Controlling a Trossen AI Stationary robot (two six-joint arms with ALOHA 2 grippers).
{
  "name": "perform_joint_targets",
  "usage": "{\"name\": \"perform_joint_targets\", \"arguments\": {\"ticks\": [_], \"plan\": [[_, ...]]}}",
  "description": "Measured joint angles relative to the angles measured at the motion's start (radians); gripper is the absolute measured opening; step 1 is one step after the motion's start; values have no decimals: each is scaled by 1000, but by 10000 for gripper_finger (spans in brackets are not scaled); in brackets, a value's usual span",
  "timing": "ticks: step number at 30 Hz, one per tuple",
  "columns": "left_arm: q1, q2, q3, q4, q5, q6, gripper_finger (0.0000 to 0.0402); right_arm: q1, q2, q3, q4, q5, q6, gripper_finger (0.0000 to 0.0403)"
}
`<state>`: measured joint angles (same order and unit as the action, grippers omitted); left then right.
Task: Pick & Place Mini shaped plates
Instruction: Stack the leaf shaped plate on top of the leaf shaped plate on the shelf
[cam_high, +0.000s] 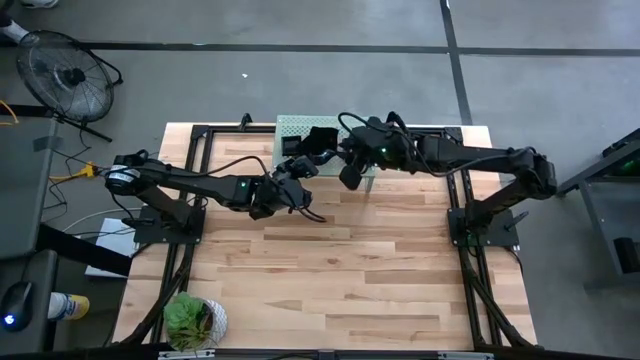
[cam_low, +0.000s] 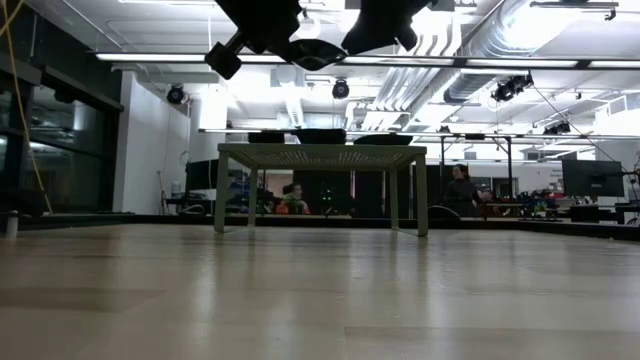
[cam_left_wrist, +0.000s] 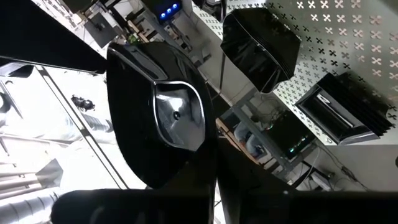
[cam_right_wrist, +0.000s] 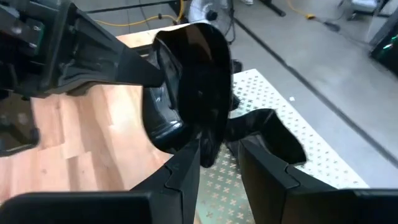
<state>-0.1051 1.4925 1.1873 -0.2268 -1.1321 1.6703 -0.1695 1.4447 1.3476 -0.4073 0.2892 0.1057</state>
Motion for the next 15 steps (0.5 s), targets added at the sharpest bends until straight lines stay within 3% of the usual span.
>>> {"name": "perform_joint_targets", "arguments": {"ticks": [15], "plan": [[0, 0, 0, 0, 23, -3, 0, -28, 16, 0, 16, -68, 37, 106]]}}
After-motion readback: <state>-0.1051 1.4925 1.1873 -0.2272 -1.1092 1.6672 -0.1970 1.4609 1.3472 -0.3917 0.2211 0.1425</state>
